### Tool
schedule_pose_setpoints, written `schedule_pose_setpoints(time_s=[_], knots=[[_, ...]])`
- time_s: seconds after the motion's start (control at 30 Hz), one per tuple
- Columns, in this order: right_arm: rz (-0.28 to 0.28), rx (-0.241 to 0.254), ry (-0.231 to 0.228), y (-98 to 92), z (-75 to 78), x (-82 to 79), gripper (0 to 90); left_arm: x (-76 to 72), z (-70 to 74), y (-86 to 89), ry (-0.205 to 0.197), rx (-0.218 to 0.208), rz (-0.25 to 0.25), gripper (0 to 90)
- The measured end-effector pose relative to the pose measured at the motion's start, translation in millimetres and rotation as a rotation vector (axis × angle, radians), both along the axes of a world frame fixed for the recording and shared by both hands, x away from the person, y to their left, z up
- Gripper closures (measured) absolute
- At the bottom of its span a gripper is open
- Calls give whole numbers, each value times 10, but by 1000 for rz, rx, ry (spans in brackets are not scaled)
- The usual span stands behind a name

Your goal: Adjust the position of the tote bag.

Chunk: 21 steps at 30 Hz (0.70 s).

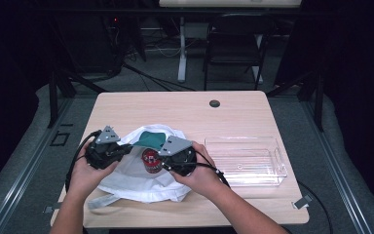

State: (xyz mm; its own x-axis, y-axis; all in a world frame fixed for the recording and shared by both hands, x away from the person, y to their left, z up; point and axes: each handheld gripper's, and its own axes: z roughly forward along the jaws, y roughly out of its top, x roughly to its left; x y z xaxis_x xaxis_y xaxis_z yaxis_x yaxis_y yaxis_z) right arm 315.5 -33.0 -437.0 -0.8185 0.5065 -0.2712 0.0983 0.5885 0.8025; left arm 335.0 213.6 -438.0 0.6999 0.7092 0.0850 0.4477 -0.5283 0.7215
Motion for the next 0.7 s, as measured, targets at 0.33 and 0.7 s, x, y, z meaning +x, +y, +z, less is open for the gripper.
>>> schedule_pose_setpoints(time_s=[0.33,0.7], knots=[[-9,-29,-15,66,48,16,668,42,38,-19,-19,-3,4,871],[-39,-60,-23,121,17,106,664,76,61,-49,-43,-9,11,871]])
